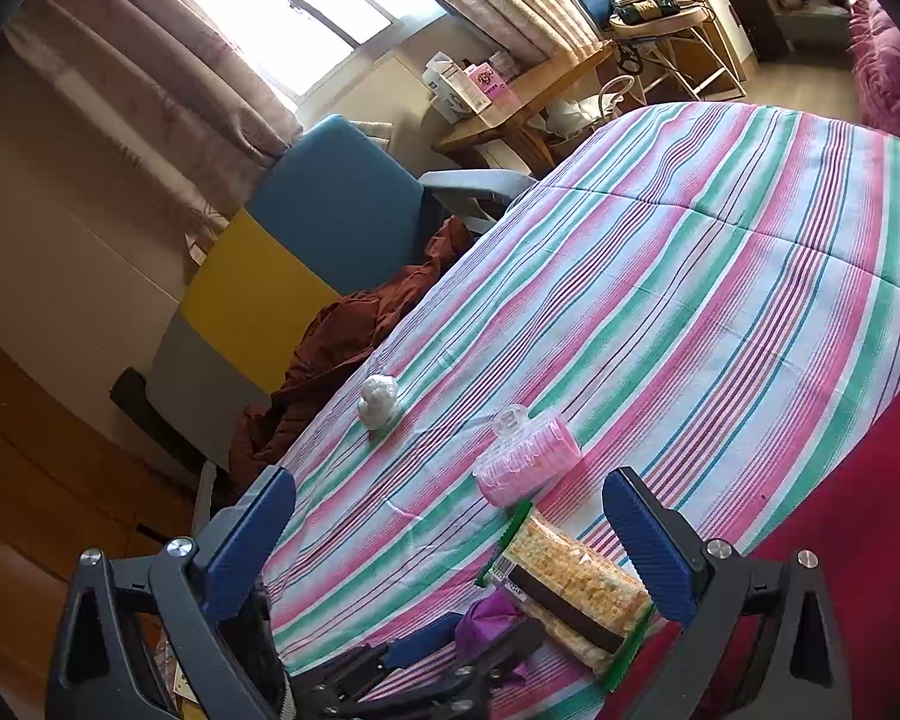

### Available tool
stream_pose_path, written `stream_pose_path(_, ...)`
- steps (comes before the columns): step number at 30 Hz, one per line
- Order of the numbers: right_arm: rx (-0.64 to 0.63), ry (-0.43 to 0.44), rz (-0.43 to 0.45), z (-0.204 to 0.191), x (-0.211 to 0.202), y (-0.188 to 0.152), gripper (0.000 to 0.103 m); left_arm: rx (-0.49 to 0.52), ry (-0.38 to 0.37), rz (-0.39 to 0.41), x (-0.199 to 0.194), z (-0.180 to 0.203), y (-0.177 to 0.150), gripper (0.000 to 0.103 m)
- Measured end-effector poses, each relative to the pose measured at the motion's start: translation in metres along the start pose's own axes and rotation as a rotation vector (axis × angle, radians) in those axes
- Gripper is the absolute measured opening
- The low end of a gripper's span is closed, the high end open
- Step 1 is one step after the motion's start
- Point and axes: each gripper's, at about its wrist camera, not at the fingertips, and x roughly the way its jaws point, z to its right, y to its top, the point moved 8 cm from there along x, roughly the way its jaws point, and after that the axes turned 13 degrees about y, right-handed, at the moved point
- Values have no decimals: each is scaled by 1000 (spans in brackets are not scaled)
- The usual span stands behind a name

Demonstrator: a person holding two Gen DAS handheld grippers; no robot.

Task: Organize objects
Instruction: 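Grasp the purple sachet with the left gripper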

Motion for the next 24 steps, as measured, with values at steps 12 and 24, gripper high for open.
stream_pose_path(12, -2, -62, -46, 4, 7, -6, 103, 9, 137, 110, -33, -90, -38, 41)
stream_pose_path(24, -192, -213, -297, -14, 55, -23, 103, -13, 188, 164, -46, -132, -70, 41)
